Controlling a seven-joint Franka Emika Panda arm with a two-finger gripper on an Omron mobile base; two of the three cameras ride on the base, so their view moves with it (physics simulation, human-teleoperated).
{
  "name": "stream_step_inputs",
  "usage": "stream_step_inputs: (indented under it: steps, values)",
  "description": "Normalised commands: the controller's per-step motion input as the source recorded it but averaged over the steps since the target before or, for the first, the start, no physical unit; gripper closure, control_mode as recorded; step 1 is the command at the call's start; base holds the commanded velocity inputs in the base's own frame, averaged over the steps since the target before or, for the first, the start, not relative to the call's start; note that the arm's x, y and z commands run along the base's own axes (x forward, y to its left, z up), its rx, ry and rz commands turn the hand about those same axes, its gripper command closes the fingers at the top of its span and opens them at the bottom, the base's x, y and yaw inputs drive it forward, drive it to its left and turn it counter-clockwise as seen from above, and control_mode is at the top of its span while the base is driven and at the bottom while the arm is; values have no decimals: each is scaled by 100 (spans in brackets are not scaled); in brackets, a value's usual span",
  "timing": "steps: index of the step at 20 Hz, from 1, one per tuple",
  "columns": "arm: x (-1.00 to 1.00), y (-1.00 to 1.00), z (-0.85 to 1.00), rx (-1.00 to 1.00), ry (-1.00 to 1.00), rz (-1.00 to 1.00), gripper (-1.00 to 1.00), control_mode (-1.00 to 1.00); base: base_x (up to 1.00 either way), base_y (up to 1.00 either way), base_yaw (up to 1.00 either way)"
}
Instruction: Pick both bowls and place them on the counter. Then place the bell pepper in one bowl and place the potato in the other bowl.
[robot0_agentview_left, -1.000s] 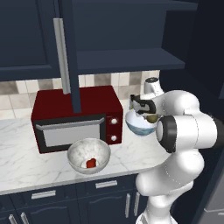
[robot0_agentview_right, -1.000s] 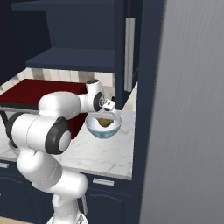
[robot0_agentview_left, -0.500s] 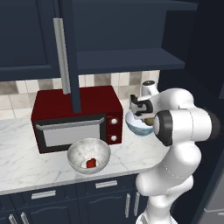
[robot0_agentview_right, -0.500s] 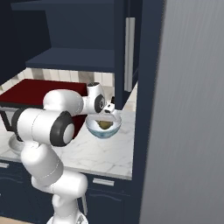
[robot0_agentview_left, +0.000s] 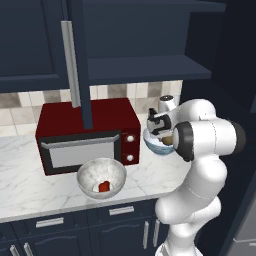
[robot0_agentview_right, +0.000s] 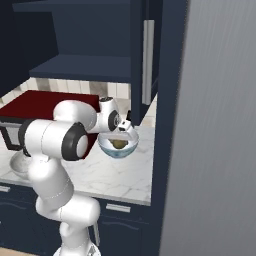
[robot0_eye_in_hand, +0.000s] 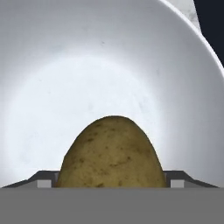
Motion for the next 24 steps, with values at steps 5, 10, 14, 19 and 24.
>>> stream_step_inputs:
  steps: [5,10,14,19,24]
  values:
    - [21,7,0,2,0,2,-100,-100,0,0,0]
    - [1,-5,24,1,0,0,-100,-100,0,0,0]
    - [-6,0,57,0,-2,0,-100,-100,0,0,0]
    - [-50,1,54,0,-7,0,-100,-100,0,0,0]
    - [-65,6,50,0,-7,0,-100,-100,0,0,0]
